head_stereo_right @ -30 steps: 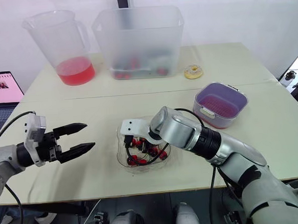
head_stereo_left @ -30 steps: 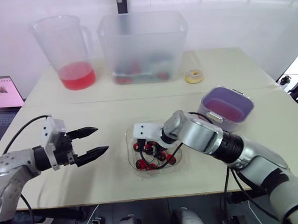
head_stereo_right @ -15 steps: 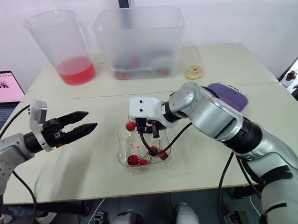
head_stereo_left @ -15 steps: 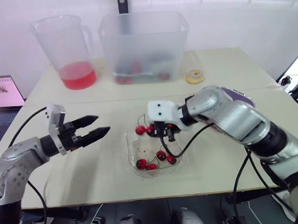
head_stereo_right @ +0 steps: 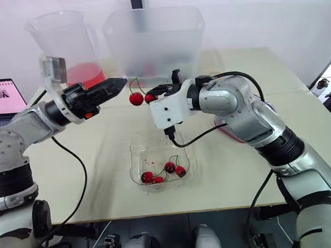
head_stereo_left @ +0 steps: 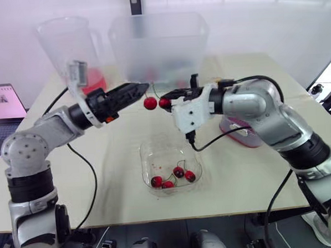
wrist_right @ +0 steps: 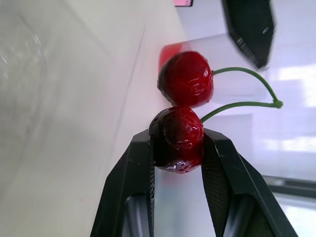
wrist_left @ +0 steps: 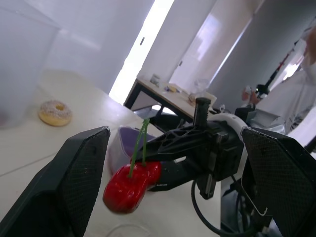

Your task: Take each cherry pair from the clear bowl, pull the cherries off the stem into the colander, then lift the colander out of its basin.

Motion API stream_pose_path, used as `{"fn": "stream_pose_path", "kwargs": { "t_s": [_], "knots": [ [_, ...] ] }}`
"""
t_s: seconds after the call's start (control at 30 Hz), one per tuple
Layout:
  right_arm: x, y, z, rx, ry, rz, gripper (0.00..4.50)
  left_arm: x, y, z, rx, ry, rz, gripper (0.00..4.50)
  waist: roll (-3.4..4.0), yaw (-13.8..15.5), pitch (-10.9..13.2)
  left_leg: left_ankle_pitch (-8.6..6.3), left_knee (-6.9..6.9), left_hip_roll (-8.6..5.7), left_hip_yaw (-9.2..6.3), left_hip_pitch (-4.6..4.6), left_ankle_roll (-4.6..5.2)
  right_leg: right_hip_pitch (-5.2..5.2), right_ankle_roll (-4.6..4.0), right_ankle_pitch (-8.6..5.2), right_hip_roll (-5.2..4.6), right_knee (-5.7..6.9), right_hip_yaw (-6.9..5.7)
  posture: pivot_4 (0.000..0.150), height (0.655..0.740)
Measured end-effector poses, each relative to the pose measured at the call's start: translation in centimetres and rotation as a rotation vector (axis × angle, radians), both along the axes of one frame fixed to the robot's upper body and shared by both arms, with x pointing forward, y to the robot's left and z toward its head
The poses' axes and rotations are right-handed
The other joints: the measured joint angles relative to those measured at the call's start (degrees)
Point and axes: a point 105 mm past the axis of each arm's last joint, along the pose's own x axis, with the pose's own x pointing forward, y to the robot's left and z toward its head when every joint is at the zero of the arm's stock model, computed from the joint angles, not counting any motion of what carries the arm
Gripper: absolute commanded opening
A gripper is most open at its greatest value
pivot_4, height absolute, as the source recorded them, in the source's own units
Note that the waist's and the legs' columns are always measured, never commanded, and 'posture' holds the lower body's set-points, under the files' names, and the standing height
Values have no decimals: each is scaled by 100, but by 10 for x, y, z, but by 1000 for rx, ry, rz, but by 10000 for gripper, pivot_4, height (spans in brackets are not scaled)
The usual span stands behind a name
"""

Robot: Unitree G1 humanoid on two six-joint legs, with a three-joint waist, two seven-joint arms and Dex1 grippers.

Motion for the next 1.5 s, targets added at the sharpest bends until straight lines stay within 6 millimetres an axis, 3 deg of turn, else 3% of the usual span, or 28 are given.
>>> {"fn": "stream_pose_path", "kwargs": {
  "t_s": [0.23, 0.33, 0.47, 0.73, 1.37, 1.47, 1.5],
  "knots": [
    [-10, 2, -7, -32, -65, 89, 8793, 3, -17, 4, 76, -33, -62, 45000, 0, 9, 0, 2, 2, 2, -4, 0, -4, 7, 0, 0, 2, -4, -6, 1500, 6863],
    [-9, -1, -16, -51, -49, 81, 8620, 3, -21, 0, 108, -32, -84, 37037, 0, 13, 0, 2, 3, 2, -5, 1, -4, 12, 0, 0, 1, -8, -7, 1500, 6863],
    [-10, -5, -15, -43, -55, 67, 8620, 4, -21, -8, 163, -20, -89, 17850, 0, 7, 1, 3, 2, 4, -7, 1, -5, 12, 0, 0, 3, -8, -9, 1500, 6863],
    [-13, -6, -16, -27, -41, 49, 8620, 5, -22, -17, 217, 5, -89, 17850, 0, 15, 1, 3, 3, 4, -9, 1, -5, 15, 0, 0, 1, -9, -11, 1500, 6863],
    [-17, -3, -20, -58, -9, 63, 8620, 4, -33, -17, 187, 6, -115, 17850, 0, 15, 1, 3, 4, 3, -12, 2, -4, 18, 0, 0, 1, -10, -14, 1500, 6863],
    [-17, -3, -20, -63, -5, 64, 8620, 3, -34, -16, 185, 4, -124, 9431, 0, 17, 1, 3, 4, 3, -12, 2, -4, 18, 0, 0, 0, -10, -14, 1500, 6863],
    [-17, -3, -20, -64, -4, 64, 8620, 2, -34, -16, 184, 3, -127, 4216, 0, 16, 1, 3, 4, 3, -12, 2, -5, 18, 0, 0, 0, -10, -14, 1500, 6863]
  ]
}}
